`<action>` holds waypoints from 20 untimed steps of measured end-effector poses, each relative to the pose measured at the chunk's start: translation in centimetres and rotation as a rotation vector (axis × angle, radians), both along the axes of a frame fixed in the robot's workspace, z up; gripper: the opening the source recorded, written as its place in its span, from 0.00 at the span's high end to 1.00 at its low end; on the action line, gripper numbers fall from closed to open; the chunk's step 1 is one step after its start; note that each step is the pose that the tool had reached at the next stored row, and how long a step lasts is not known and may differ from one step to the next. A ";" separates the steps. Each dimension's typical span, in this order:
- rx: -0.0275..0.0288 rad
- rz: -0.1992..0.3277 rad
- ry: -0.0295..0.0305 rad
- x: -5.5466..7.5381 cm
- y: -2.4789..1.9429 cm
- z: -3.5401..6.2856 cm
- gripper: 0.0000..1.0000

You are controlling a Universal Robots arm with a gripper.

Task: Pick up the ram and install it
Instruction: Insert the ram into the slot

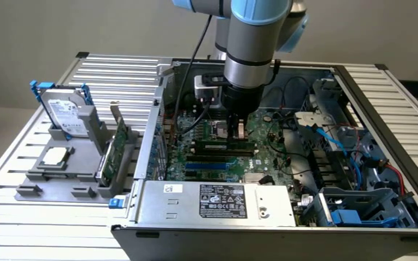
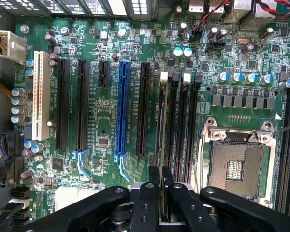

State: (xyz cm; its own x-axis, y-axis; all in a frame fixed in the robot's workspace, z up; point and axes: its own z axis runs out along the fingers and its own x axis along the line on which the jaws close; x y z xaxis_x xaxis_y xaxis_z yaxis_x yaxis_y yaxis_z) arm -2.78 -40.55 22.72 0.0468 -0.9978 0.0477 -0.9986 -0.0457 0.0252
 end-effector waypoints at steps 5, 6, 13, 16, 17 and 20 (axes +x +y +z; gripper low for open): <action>-0.0093 0.000 0.0002 0.0 0.00 -0.14 0.86; -0.0096 0.000 0.0002 0.0 0.00 -0.14 0.86; -0.0094 0.000 0.0000 0.0 0.11 -0.15 0.86; -0.0094 0.000 0.0000 0.0 0.12 -0.15 0.86; -0.0094 0.000 0.0000 0.0 0.12 -0.15 0.86; -0.0095 0.000 0.0000 0.0 0.14 -0.15 0.86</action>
State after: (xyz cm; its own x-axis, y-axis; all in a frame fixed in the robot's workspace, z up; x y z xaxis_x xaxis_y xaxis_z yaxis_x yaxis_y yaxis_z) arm -2.78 -40.41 22.57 0.0469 -0.9973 0.0571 -0.9986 -0.0455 0.0257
